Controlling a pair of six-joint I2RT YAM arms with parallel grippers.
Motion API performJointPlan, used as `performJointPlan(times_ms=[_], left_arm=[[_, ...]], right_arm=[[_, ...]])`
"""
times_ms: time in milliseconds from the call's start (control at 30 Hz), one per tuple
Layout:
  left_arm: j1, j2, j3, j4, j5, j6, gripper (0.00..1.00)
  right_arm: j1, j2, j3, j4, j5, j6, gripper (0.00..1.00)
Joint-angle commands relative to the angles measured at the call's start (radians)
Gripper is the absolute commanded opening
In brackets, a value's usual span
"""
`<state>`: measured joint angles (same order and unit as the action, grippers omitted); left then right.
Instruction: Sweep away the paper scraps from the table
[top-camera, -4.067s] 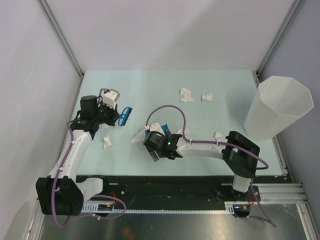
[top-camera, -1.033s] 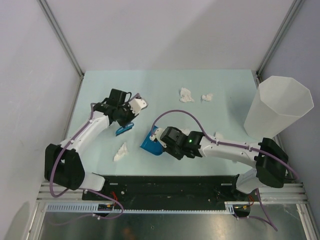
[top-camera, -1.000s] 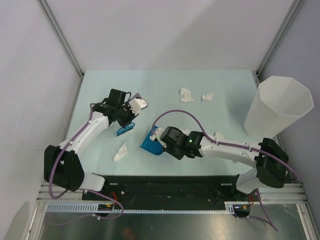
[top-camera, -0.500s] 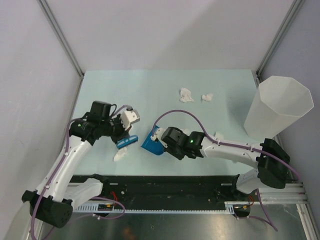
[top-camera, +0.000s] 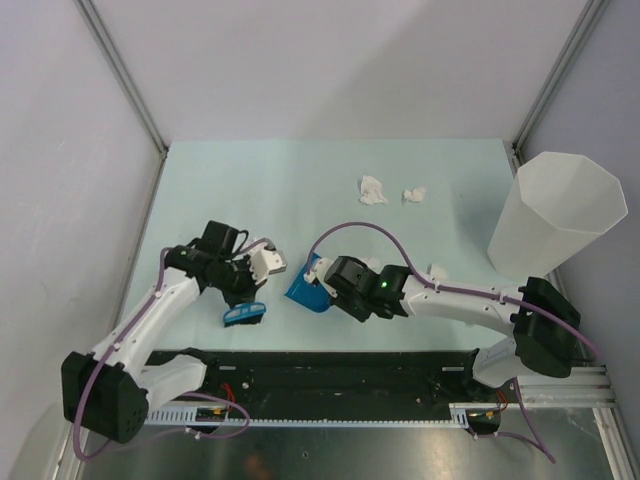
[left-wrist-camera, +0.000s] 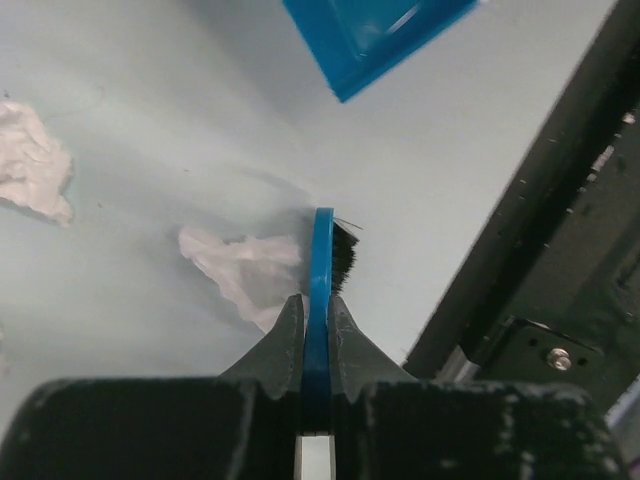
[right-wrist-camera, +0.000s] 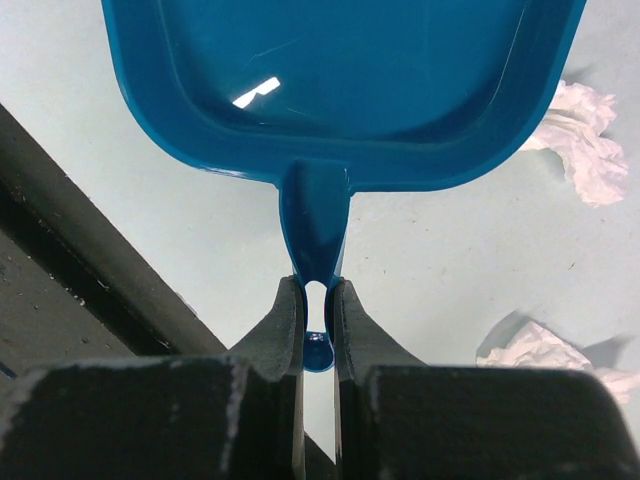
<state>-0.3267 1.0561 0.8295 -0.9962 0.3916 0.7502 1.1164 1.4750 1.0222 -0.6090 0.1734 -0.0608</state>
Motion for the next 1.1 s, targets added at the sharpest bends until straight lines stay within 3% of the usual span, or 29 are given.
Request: performJointPlan(times_ms=[0,200,467,700,900,1067], left_arm=[[0.002,0.086,-0.004,0.210,-0.045,-0.011,0.00],[0.002,0.217,0.112,0.343,-0.027,-0.132,0.00],[0.002,0.340,0.258,0.358,0.050,-0.207,0.00],[0.003,0.187,0.252,0.355,0.165,-0.279,0.00],[0.110,0.045,0.237,0.354,0.096,-0.351,0.00],[0.236,0.045,0.186,0.352,-0.039,-0.335,0.00]], right_arm=[[-0.024,-0.047,-0.016,0.032,-0.008,0.010,0.00],[-0.076,-0.071,-0.033,0.051,-0.015,0.018,0.00],[-0.112,-0.044,-0.039,0.046,-0.037,0.024,0.00],[-0.096,-0.025,-0.037,0.035,-0.066,0.035,0.00],[-0.064,0.045,-0.033,0.049,-0.077,0.050,0.00],[-0.061,0.154,0.042,0.034,-0.074,0.049,0.00]])
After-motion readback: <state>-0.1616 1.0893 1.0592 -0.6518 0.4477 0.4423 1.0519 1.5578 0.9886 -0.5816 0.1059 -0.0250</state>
